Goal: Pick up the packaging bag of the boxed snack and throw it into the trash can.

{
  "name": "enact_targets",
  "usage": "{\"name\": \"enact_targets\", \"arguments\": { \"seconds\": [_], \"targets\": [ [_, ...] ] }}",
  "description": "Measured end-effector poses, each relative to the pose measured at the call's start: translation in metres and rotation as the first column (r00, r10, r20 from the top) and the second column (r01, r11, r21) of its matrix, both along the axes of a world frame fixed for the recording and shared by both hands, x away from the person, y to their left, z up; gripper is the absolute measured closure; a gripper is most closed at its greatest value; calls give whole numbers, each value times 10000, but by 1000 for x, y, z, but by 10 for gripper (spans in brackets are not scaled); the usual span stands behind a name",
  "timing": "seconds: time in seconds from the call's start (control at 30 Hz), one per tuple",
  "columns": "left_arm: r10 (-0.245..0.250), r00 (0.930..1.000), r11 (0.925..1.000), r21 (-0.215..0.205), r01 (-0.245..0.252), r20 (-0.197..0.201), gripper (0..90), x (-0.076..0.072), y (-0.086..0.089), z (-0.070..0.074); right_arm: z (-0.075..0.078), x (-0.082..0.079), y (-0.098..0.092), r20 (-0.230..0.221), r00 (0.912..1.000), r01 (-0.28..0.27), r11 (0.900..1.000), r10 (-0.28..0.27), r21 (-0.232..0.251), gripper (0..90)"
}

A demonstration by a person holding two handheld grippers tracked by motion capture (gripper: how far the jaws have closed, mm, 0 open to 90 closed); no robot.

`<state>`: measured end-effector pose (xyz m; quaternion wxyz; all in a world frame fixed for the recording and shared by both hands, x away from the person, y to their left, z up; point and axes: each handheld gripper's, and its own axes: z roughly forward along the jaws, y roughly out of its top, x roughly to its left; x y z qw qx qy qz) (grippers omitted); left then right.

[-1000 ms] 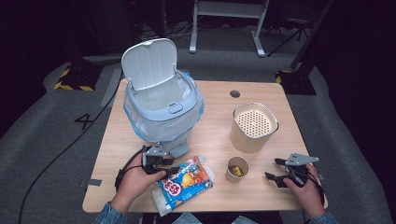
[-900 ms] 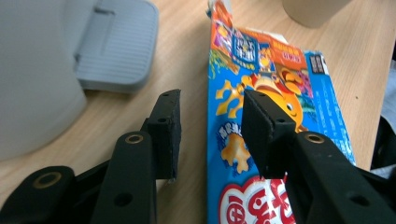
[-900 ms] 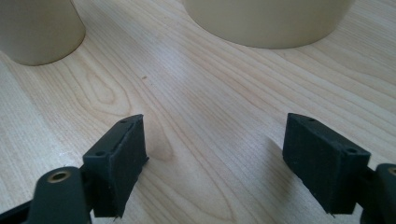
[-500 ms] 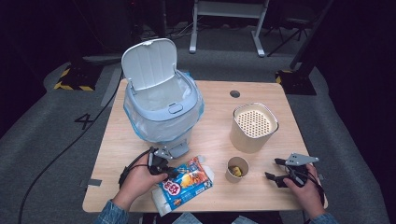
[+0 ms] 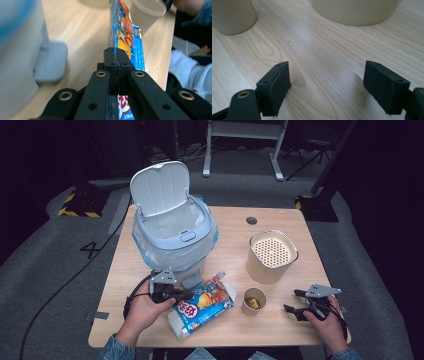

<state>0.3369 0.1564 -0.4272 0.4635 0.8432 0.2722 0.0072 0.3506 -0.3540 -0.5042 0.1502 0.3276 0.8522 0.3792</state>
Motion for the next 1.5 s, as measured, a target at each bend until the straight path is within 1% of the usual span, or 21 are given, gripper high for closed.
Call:
{"name": "enact_targets", "arguments": {
  "seconds": [0.07, 0.1, 0.13, 0.33, 0.43, 0.6, 0.63, 0.77, 0.87, 0.93, 1.0, 1.03, 1.07, 1.13, 1.17, 1.2, 1.23, 1.27, 1.37, 1.43, 1.5],
  "targets": [
    [106, 9994, 9995, -300, -97, 329, 894, -1, 1, 8, 0, 0, 0, -8, 10000, 2, 10000, -2, 11, 216],
    [106, 9994, 9995, -300, -97, 329, 894, -1, 1, 8, 0, 0, 0, -9, 10000, 1, 10000, -1, 10, 216],
    [253, 9979, 9982, -557, -220, 602, 894, -1, 2, 16, 0, 0, 0, -3, 10000, -4, 10000, 4, 12, 216],
    [280, 9943, 9944, -1047, -171, 1031, 894, 0, 6, 36, 0, 0, 0, -8, 10000, 2, 10000, -2, 14, 216],
    [436, 9899, 9912, -1295, -260, 1352, 894, 0, 7, 45, 0, 0, 0, -11, 10000, 3, 10000, -3, 13, 216],
    [698, 9808, 9874, -1525, -420, 1819, 894, 1, 10, 62, 0, 0, 0, 11, 10000, -4, 10000, 4, -8, 216],
    [698, 9808, 9874, -1525, -420, 1819, 894, 1, 10, 62, 0, 0, 0, 11, 10000, -4, 10000, 4, -8, 216],
    [853, 9743, 9849, -1655, -508, 2086, 895, 1, 9, 76, 0, 0, 0, 6, 10000, -2, 10000, 2, 2, 216],
    [1074, 9657, 9796, -1914, -621, 2363, 895, 1, 10, 85, 0, 0, 0, 2, 10000, 0, 10000, 0, 3, 216],
    [1333, 9594, 9699, -2315, -748, 2485, 895, 1, 11, 94, 0, 0, 0, 11, 10000, -1, 10000, 1, -9, 216],
    [1473, 9550, 9632, -2569, -794, 2574, 895, 1, 13, 102, 0, 0, 0, 12, 10000, -2, 10000, 2, -10, 216],
    [1473, 9550, 9632, -2569, -794, 2574, 895, 1, 13, 102, 0, 0, 0, 12, 10000, -2, 10000, 2, -10, 216],
    [1627, 9493, 9577, -2744, -864, 2690, 895, 2, 15, 109, 0, 0, 0, 12, 10000, -2, 10000, 2, -10, 215],
    [1822, 9412, 9534, -2852, -984, 2846, 895, 3, 17, 117, 0, 0, 0, 0, 10000, 5, 10000, -5, -3, 215],
    [1822, 9412, 9534, -2852, -984, 2846, 895, 3, 17, 117, 0, 0, 0, 0, 10000, 4, 10000, -4, -4, 215],
    [2012, 9336, 9480, -2988, -1094, 2966, 895, 5, 19, 125, 0, 0, 0, 0, 10000, 4, 10000, -4, -5, 215],
    [2012, 9336, 9480, -2988, -1094, 2966, 895, 5, 19, 125, 0, 0, 0, 0, 10000, 4, 10000, -4, -5, 215],
    [2176, 9251, 9460, -3006, -1213, 3113, 895, 6, 22, 132, 0, 0, 0, 2, 10000, 6, 10000, -6, -3, 215],
    [2391, 9131, 9418, -3078, -1352, 3304, 895, 9, 24, 143, 0, 0, 0, 3, 10000, 3, 10000, -3, -7, 215],
    [2425, 9105, 9413, -3083, -1373, 3350, 895, 11, 24, 146, 0, 0, 0, 2, 10000, 3, 10000, -3, -6, 215],
    [2602, 9028, 9355, -3208, -1480, 3425, 895, 15, 26, 155, 0, 0, 0, 4, 10000, 3, 10000, -3, -9, 215]
  ]
}}
